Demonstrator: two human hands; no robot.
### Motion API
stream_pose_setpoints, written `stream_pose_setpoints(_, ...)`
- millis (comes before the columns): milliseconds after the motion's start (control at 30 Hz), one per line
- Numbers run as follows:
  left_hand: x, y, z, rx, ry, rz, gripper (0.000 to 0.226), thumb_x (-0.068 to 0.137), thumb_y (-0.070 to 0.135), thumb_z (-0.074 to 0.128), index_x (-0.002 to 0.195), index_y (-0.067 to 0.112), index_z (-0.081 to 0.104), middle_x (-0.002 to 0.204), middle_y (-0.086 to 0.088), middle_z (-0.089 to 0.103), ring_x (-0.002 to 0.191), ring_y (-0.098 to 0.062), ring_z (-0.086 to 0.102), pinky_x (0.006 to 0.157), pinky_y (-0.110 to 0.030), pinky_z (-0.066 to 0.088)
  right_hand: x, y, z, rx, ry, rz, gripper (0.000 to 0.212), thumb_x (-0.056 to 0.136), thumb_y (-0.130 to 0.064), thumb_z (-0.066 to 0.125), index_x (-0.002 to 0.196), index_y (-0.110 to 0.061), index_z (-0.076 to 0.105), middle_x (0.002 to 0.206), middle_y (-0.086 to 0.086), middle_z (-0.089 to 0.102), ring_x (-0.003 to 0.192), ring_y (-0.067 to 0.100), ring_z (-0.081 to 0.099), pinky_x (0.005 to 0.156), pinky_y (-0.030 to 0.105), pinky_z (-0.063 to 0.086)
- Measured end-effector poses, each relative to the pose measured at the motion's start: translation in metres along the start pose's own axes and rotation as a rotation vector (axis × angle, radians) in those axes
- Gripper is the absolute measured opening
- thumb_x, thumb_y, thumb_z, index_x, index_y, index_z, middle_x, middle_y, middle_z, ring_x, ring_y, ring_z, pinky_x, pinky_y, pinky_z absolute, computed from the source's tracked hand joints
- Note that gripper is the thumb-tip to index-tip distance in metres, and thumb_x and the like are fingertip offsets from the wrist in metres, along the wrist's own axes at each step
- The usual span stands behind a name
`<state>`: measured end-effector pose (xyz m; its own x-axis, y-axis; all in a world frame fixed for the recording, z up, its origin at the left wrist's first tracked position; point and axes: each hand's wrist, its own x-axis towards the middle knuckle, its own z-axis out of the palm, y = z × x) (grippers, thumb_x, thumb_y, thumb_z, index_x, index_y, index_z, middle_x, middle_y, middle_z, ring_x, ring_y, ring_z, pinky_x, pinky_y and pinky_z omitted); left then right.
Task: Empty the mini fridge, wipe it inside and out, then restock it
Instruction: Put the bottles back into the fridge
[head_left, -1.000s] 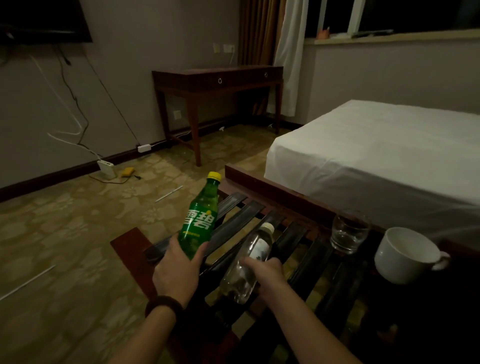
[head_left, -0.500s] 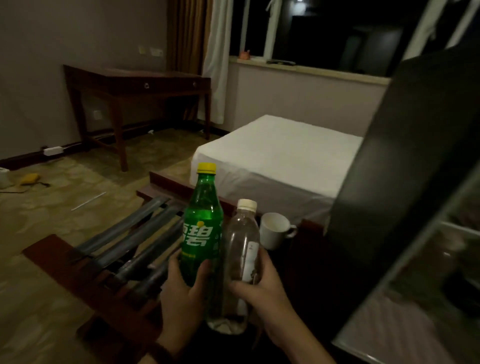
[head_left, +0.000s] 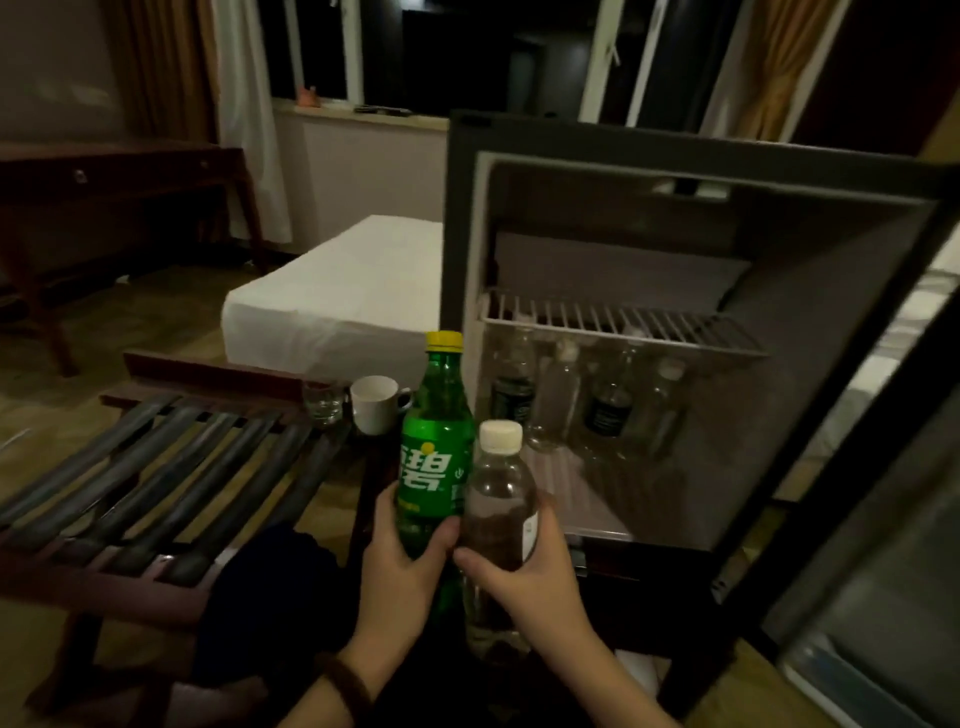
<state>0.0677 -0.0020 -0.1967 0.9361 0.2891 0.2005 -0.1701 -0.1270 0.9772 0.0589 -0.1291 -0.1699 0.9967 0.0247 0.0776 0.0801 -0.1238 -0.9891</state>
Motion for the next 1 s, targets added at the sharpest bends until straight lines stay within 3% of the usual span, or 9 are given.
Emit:
stream_pose_setpoints(100, -0.002, -0.008, 0.039, -0.017, -0.086, -0.016, 0.059, 0.077, 0.009, 0.071, 0.120, 0.026, 0.034, 0.103, 0.021, 0.052, 0.085, 0.017, 0.054, 0.069, 0.001, 0.039, 0.009, 0.012, -0.039, -0.073, 0.098, -0.015, 0.061, 0.059, -0.002, 0.083, 0.101, -0.031, 0.049, 0.090, -0.013, 0.067, 0.087, -0.005, 0.063, 0.069, 0.008, 0.046)
stream_pose_setpoints(200, 0.006, -0.012, 0.076, -0.013, -0.154, -0.060, 0.067, 0.074, 0.012, 0.074, 0.120, 0.028, 0.028, 0.102, 0.022, 0.048, 0.090, 0.008, 0.052, 0.068, 0.001, 0.039, 0.031, 0.023, -0.071, -0.072, 0.194, 0.012, 0.061, 0.060, 0.004, 0.081, 0.100, -0.029, 0.050, 0.079, -0.011, 0.067, 0.075, 0.004, 0.066, 0.060, 0.012, 0.048)
stream_pose_setpoints(367, 0.039, -0.017, 0.126, -0.012, -0.279, -0.046, 0.071, 0.080, 0.006, 0.067, 0.124, 0.030, 0.017, 0.111, 0.020, 0.042, 0.105, -0.002, 0.046, 0.073, 0.003, 0.036, 0.091, 0.044, -0.104, -0.095, 0.371, -0.035, 0.066, 0.059, 0.004, 0.081, 0.106, -0.027, 0.047, 0.101, -0.003, 0.064, 0.096, 0.019, 0.062, 0.083, 0.036, 0.050)
stream_pose_setpoints(467, 0.060, -0.022, 0.148, 0.019, -0.284, -0.050, 0.075, 0.081, 0.005, 0.066, 0.136, 0.017, 0.016, 0.122, 0.008, 0.040, 0.116, -0.008, 0.041, 0.083, -0.003, 0.033, 0.121, 0.052, -0.112, -0.085, 0.459, -0.040, 0.070, 0.060, 0.001, 0.080, 0.117, -0.020, 0.046, 0.109, 0.004, 0.061, 0.102, 0.022, 0.058, 0.084, 0.031, 0.045)
stream_pose_setpoints(567, 0.080, -0.030, 0.164, 0.046, -0.276, 0.003, 0.077, 0.079, 0.005, 0.068, 0.137, 0.016, 0.019, 0.125, 0.006, 0.042, 0.116, -0.006, 0.042, 0.083, -0.001, 0.034, 0.142, 0.060, -0.118, -0.074, 0.470, -0.009, 0.073, 0.064, -0.002, 0.079, 0.124, -0.020, 0.043, 0.111, 0.001, 0.059, 0.107, 0.024, 0.057, 0.087, 0.035, 0.045)
stream_pose_setpoints(667, 0.096, -0.040, 0.175, 0.053, -0.279, 0.012, 0.080, 0.080, 0.008, 0.069, 0.140, 0.016, 0.017, 0.131, 0.005, 0.040, 0.120, -0.007, 0.040, 0.094, -0.015, 0.033, 0.153, 0.066, -0.124, -0.018, 0.444, 0.050, 0.076, 0.069, -0.003, 0.078, 0.132, -0.019, 0.038, 0.124, 0.007, 0.055, 0.117, 0.028, 0.052, 0.094, 0.036, 0.041)
stream_pose_setpoints(833, 0.109, -0.044, 0.190, -0.020, -0.232, -0.021, 0.078, 0.079, 0.005, 0.069, 0.140, 0.014, 0.020, 0.127, 0.004, 0.043, 0.116, -0.009, 0.044, 0.090, -0.015, 0.036, 0.163, 0.079, -0.132, 0.066, 0.318, 0.207, 0.095, 0.076, -0.016, 0.075, 0.148, -0.023, 0.013, 0.142, 0.014, 0.041, 0.127, 0.034, 0.042, 0.104, 0.047, 0.036)
stream_pose_setpoints(1000, 0.115, -0.050, 0.192, -0.013, -0.198, -0.039, 0.080, 0.080, 0.005, 0.068, 0.141, 0.015, 0.018, 0.131, 0.002, 0.040, 0.121, -0.012, 0.041, 0.100, -0.027, 0.036, 0.169, 0.083, -0.124, 0.019, 0.299, 0.138, 0.082, 0.073, -0.002, 0.075, 0.139, -0.014, 0.028, 0.134, 0.008, 0.048, 0.123, 0.025, 0.047, 0.099, 0.038, 0.041)
